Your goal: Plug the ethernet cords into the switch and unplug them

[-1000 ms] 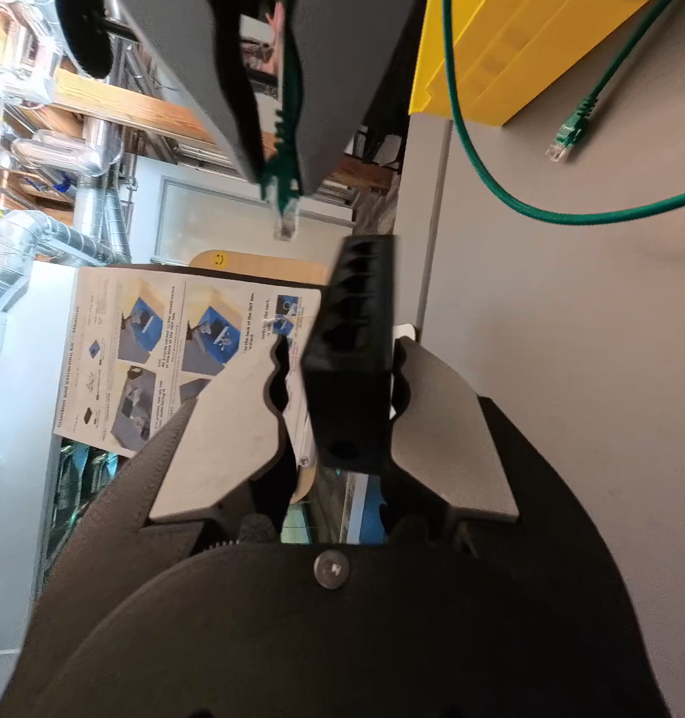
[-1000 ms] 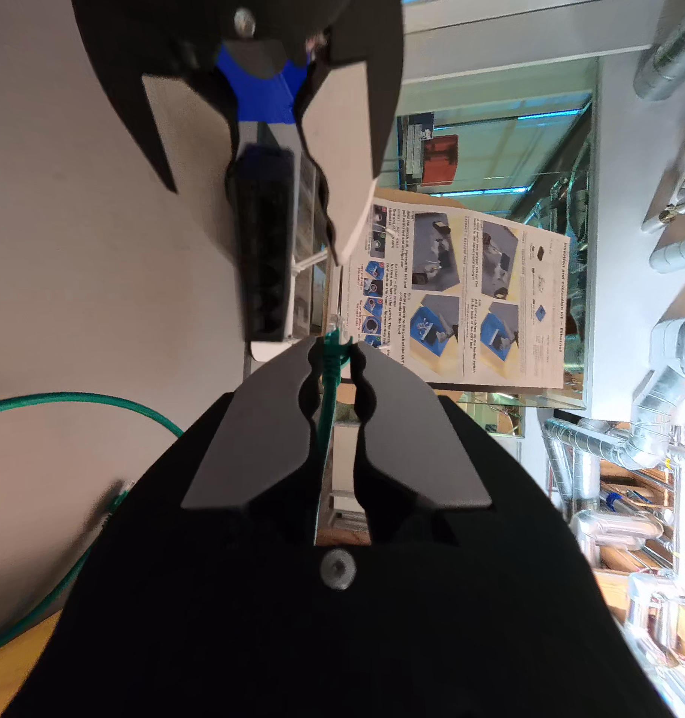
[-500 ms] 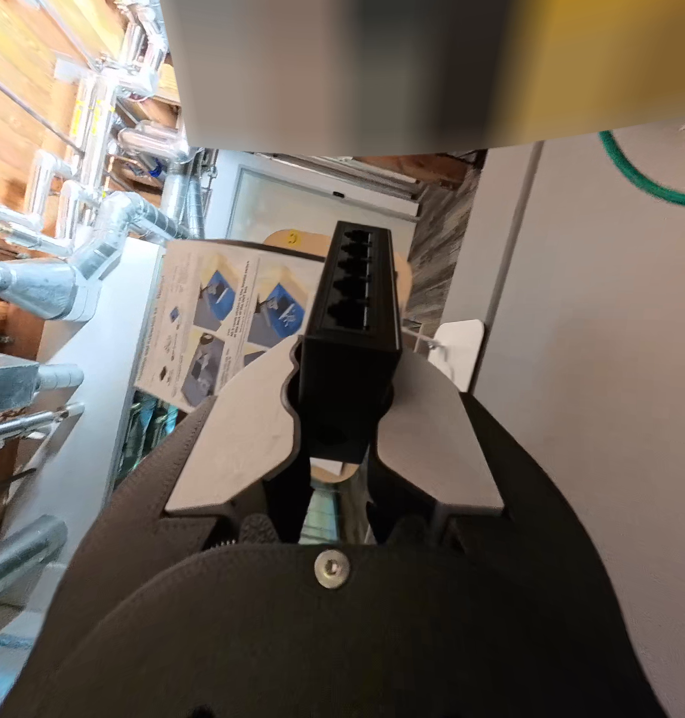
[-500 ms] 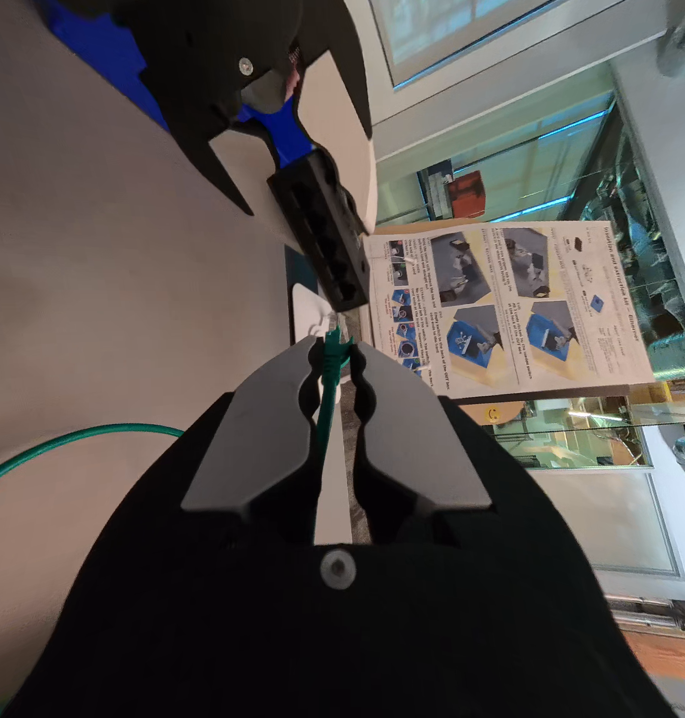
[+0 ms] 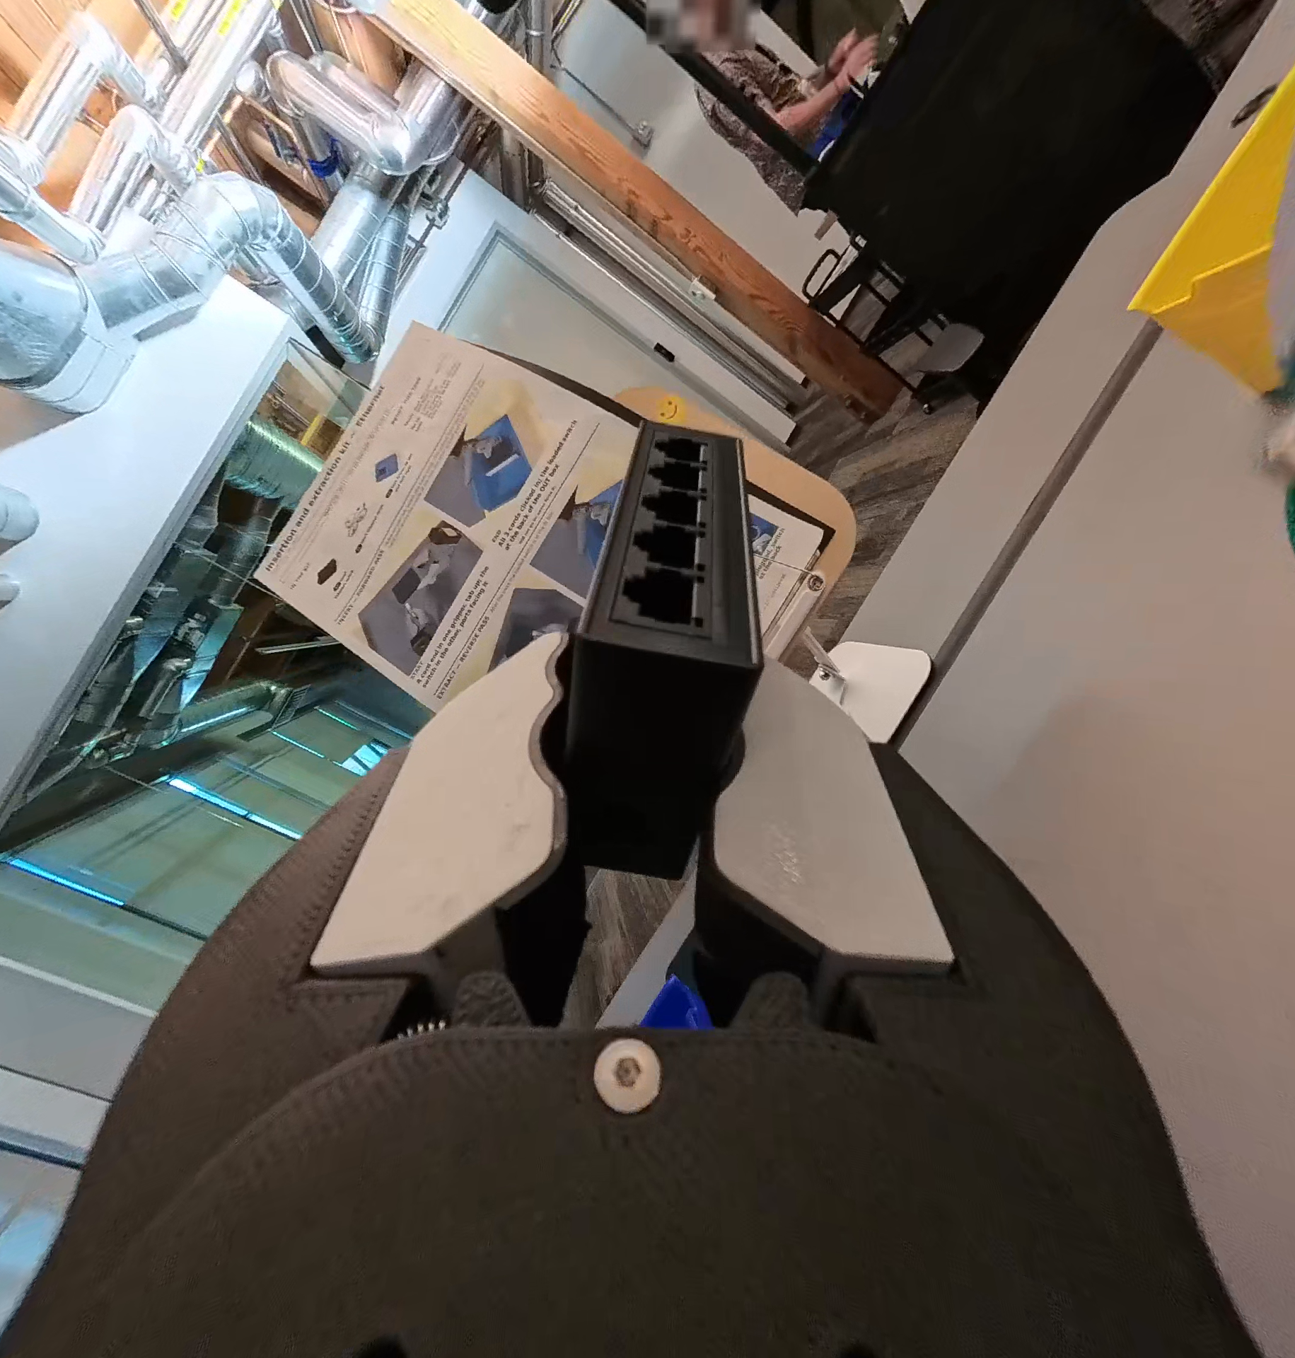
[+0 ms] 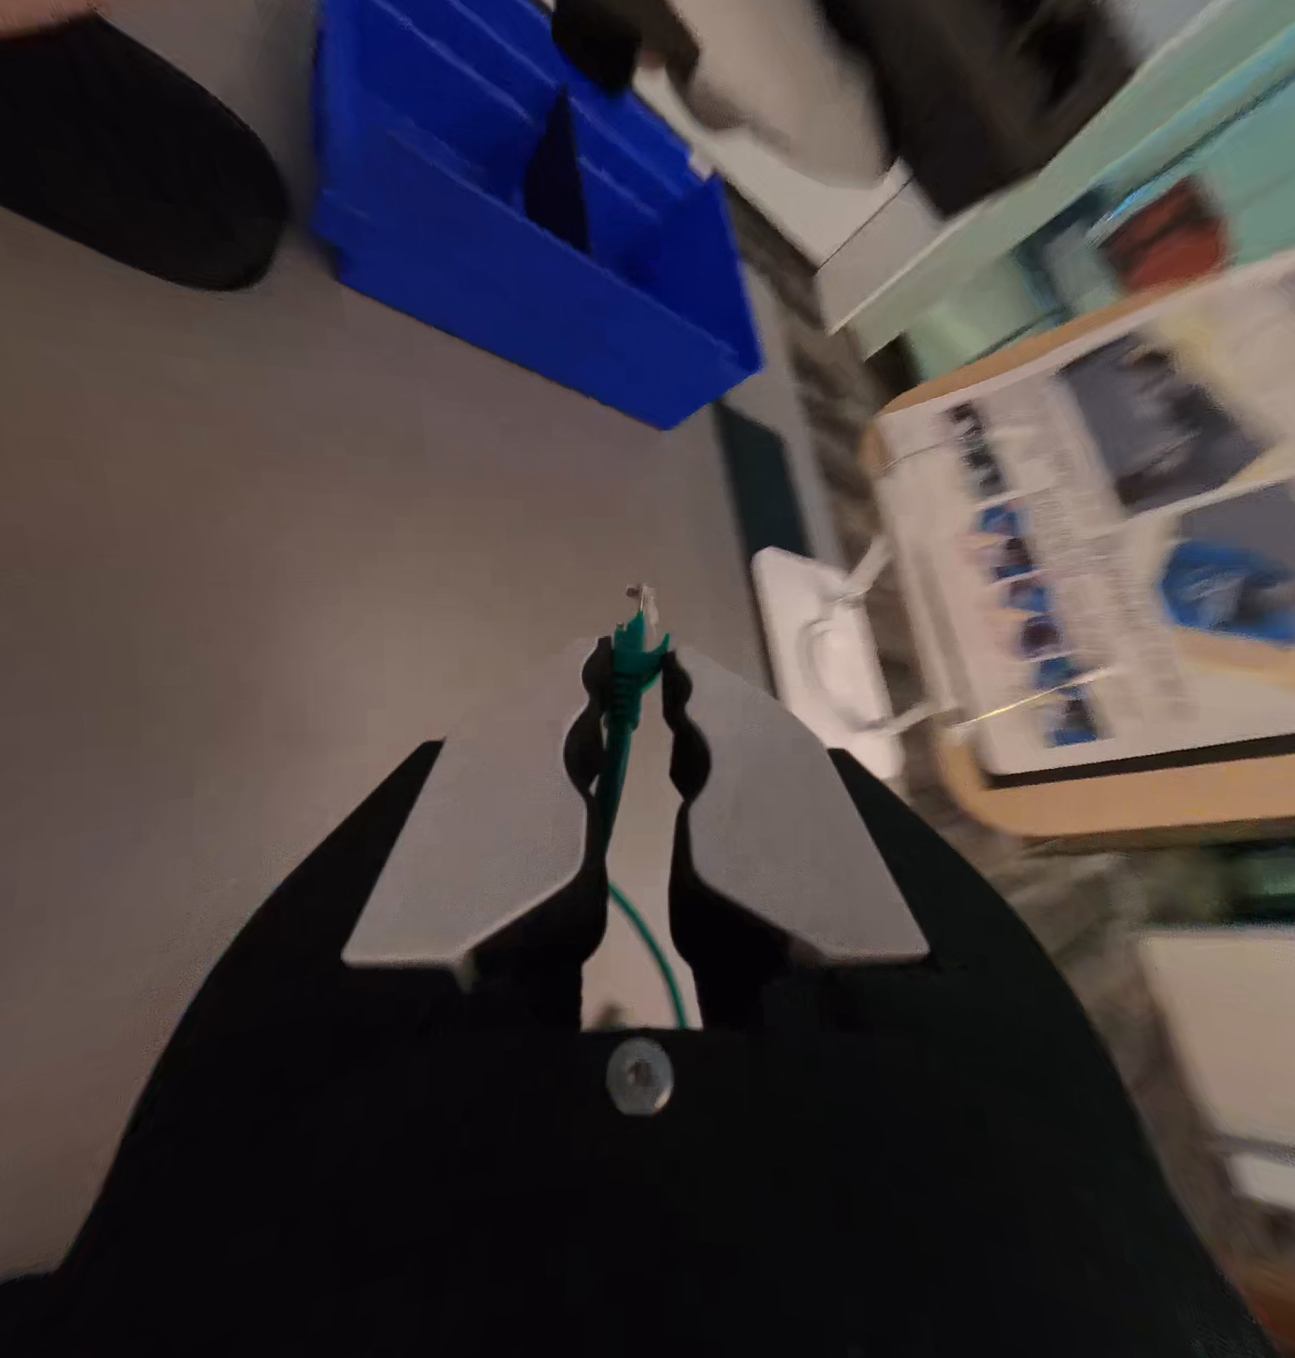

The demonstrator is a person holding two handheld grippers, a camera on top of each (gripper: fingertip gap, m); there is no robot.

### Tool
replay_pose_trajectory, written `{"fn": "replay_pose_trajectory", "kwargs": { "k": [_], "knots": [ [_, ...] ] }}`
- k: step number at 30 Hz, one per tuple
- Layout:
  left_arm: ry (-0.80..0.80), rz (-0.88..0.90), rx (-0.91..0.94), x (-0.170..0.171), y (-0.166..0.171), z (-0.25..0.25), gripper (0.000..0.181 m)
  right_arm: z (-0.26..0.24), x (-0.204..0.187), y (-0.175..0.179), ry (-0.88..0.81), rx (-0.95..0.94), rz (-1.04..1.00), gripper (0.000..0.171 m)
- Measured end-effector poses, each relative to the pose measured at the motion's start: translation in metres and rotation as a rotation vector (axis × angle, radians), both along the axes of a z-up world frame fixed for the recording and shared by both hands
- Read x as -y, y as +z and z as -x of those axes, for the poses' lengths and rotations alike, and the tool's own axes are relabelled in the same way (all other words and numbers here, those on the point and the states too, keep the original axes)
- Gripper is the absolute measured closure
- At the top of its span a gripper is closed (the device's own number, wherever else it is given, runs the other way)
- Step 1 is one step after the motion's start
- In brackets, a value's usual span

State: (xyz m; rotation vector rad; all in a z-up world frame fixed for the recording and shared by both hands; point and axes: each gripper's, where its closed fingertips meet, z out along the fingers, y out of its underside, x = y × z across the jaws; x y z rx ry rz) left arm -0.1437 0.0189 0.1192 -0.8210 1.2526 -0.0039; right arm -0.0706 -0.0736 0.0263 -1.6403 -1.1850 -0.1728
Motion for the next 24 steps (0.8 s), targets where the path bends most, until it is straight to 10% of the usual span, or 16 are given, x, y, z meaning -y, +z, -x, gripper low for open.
{"fn": "replay_pose_trajectory", "kwargs": {
  "k": [1, 9, 15, 24],
  "knots": [
    [-0.002, 0.006, -0.013, 0.000, -0.001, 0.000, 0.149, 0.002, -0.007, -0.017, -0.046, -0.043, 0.076, 0.157],
    [-0.033, 0.063, -0.071, 0.005, -0.011, -0.006, 0.148, 0.006, 0.005, -0.134, -0.247, -0.087, 0.278, 0.153],
    [-0.066, 0.087, -0.078, 0.013, -0.011, -0.006, 0.149, 0.019, 0.037, -0.122, -0.204, -0.286, 0.373, 0.123],
    [-0.083, 0.100, -0.062, 0.015, -0.004, 0.000, 0.149, -0.038, 0.090, -0.176, -0.360, 0.124, 0.712, 0.137]
  ]
}}
